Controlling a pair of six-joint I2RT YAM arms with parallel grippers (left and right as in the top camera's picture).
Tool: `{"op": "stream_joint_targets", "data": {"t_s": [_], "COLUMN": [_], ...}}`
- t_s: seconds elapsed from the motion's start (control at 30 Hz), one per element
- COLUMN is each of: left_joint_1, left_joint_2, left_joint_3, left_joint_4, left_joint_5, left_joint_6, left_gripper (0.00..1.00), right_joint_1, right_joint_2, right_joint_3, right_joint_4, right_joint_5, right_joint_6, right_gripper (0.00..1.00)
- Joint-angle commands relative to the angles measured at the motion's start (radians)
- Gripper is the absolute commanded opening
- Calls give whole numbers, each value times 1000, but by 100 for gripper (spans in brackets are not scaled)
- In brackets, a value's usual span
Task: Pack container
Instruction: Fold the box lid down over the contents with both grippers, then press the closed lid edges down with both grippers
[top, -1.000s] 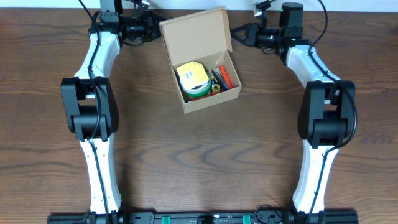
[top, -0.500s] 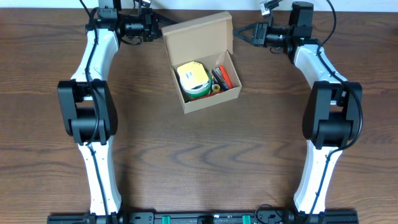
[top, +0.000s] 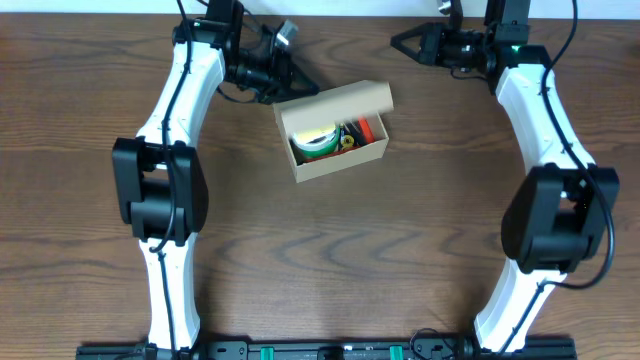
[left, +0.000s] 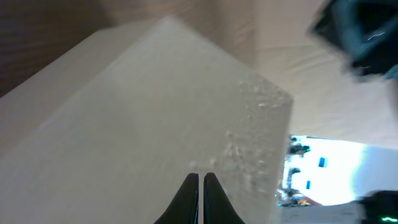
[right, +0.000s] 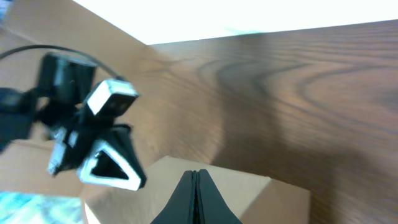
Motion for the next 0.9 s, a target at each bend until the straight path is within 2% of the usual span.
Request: {"op": "stream_joint_targets", "data": {"t_s": [0.0,0.13,0.33,0.43,0.57,0.87], "left_joint_1": [3,-17,-76,-117,-154,-162], "left_joint_2": [-135,-213,-235,-235,-235,-235], "left_joint_3": [12,12,-3,-63,-181,-386], "left_joint_4": [-92,-238,-366,-335,-261,-133], "left_joint_5": [-218,-372,-521,-521,-520,-520], "left_joint_6": [216,294,311,311,303,253], "left_gripper": [6,6,6,6,6,6], "right_joint_1": [30,56,126,165,204,218], "right_joint_2": [-69,-113,-112,-108,-98,-55], "right_joint_3": [-2,-2,-4,-4,-8,-114], "right_joint_4": [-45,-147,-360,-434,-476,-457], "right_joint_5": [115,161,260,332,452,467], "right_joint_6": [-108,-178,-298,-351,-352,-363], "right_gripper": [1,1,1,1,1,1]}}
